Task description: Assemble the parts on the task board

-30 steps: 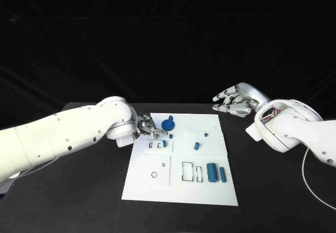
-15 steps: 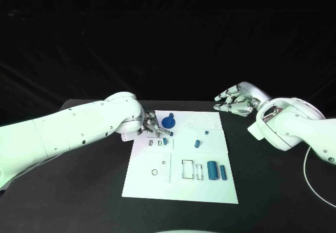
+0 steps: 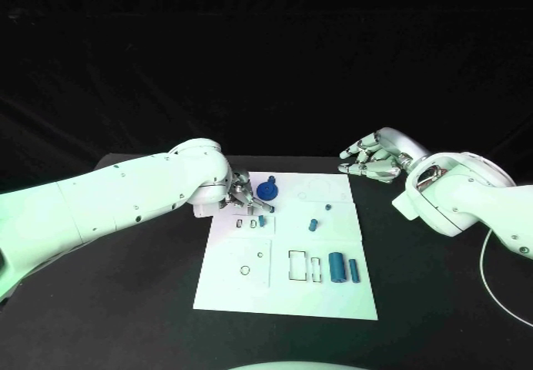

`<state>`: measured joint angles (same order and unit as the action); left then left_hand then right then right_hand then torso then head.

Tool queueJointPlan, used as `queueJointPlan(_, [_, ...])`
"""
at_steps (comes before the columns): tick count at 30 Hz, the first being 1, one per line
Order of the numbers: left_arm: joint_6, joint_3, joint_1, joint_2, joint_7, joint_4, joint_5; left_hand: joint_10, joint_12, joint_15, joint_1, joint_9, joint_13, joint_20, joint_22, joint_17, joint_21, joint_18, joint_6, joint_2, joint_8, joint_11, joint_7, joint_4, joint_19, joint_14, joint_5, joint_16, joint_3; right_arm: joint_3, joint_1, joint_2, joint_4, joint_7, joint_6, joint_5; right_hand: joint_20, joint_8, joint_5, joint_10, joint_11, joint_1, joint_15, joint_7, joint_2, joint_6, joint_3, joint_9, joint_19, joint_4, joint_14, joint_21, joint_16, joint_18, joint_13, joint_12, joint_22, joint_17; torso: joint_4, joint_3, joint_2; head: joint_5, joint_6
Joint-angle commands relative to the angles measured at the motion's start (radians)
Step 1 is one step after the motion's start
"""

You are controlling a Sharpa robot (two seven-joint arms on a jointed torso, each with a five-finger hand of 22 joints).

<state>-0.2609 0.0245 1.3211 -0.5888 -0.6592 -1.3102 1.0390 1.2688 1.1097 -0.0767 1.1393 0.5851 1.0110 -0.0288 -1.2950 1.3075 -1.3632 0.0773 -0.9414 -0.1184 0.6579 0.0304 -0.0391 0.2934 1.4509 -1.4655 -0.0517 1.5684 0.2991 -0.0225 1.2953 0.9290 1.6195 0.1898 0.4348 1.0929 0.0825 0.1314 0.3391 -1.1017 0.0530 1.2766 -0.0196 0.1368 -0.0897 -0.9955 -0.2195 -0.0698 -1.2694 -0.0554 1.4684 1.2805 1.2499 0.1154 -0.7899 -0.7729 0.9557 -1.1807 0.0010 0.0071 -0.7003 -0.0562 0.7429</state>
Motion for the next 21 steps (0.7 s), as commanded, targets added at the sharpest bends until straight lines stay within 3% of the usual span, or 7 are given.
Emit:
queueJointPlan(1, [-0.033, 0.000, 0.002, 0.007, -0.003, 0.008, 0.020, 0.008, 0.006, -0.009, -0.002, 0.003, 0.001, 0.006, -0.002, 0.263, -0.004, -0.015, 0.004, -0.007, 0.007, -0.002, 0.001, -0.002, -0.001, -0.105, 0.005, 0.002, 0.008, 0.000, 0.000, 0.000, -0.001, 0.003, -0.012, -0.020, -0.003, 0.005, 0.004, 0.002, -0.004, -0.009, -0.008, 0.001, -0.002, -0.006, 0.001, 0.001, 0.007, -0.004, 0.025, -0.005, -0.005, 0.005, 0.001, 0.001, -0.001, 0.001, 0.0011, -0.0007, -0.001, 0.001, 0.003])
queueJointPlan(21, [-0.075, 0.005, 0.001, 0.040, -0.005, 0.036, 0.023, 0.008, 0.008, -0.010, 0.022, 0.019, 0.004, 0.006, -0.009, 0.263, -0.008, -0.015, 0.010, -0.024, 0.017, 0.000, 0.003, -0.008, -0.001, -0.105, 0.003, 0.002, 0.007, 0.000, 0.000, 0.001, -0.001, -0.007, -0.007, -0.051, -0.003, 0.005, 0.001, 0.002, -0.004, -0.012, -0.008, 0.001, -0.004, -0.005, 0.002, 0.001, 0.008, -0.008, 0.025, -0.007, -0.007, 0.006, 0.002, 0.000, -0.004, 0.002, -0.0021, -0.0016, -0.005, 0.000, 0.015])
